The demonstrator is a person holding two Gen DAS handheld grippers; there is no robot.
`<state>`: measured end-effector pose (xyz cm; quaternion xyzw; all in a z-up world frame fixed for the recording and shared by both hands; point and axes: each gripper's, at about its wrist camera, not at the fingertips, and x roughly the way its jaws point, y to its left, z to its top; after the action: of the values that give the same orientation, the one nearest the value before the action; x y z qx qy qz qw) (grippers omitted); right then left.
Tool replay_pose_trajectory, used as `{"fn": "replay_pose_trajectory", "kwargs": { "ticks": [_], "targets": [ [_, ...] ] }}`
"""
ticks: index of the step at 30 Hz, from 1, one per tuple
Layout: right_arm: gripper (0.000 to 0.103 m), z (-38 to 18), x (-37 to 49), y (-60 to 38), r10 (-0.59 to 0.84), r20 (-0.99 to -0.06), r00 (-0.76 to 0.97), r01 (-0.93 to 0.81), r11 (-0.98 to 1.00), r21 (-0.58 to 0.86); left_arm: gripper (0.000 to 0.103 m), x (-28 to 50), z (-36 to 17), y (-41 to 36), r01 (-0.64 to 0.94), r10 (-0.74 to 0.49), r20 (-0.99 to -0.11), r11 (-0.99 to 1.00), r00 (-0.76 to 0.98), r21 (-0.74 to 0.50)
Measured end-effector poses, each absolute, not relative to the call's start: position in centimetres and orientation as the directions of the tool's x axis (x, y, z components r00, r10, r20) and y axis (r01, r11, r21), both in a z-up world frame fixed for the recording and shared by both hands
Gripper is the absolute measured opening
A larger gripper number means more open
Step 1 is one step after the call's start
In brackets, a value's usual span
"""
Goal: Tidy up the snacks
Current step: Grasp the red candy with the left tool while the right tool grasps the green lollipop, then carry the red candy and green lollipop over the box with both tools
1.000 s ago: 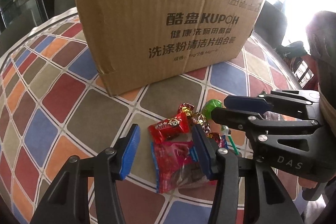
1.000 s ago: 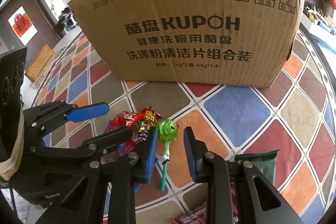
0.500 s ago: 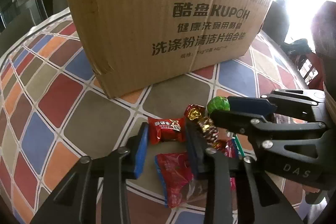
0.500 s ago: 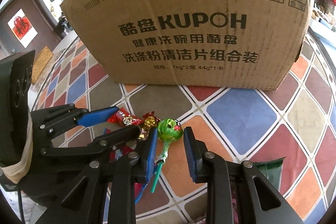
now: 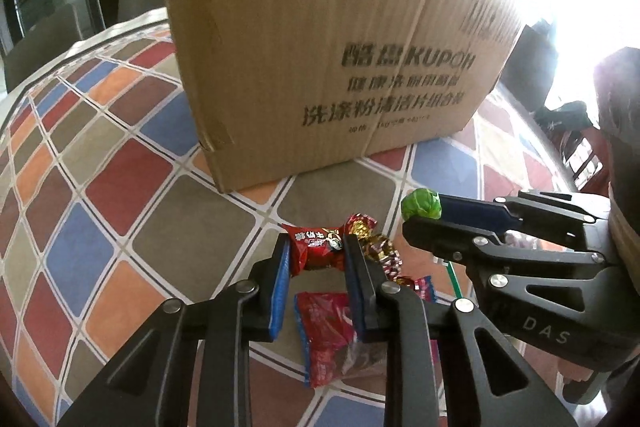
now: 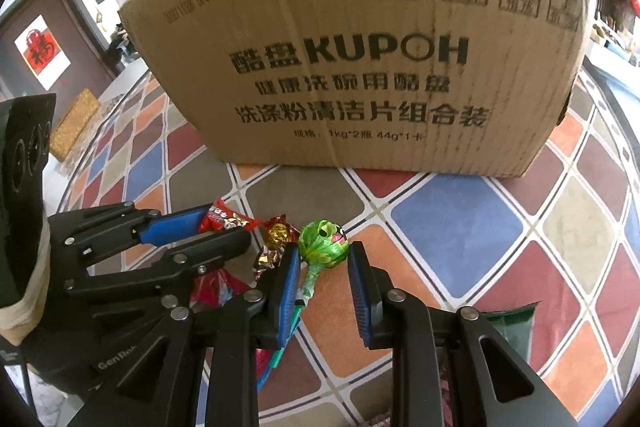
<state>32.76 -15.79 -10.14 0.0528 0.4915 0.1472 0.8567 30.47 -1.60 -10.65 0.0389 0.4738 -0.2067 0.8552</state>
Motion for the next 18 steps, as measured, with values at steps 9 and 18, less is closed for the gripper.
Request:
{"fn": "replay_pose_trajectory", "kwargs": {
  "ticks": [9,18],
  "targets": [
    [0.026,-7.3,31.4,-16.2,0.306,-0.794,0.525,-0.217,0.95,0.223,0.026,28.6,-7.3,-1.3,0.383,-0.327,-0.778,0.916,0.536,-0.122],
    [0.026,-3.6,29.9,-17.1,0.322,-0.74,0.591,-0.224,0.946,0.233,0.026,27.2,-3.2,-1.6,0.387,-0.343,-0.711,0.916,0.614,-0.107]
  ]
}}
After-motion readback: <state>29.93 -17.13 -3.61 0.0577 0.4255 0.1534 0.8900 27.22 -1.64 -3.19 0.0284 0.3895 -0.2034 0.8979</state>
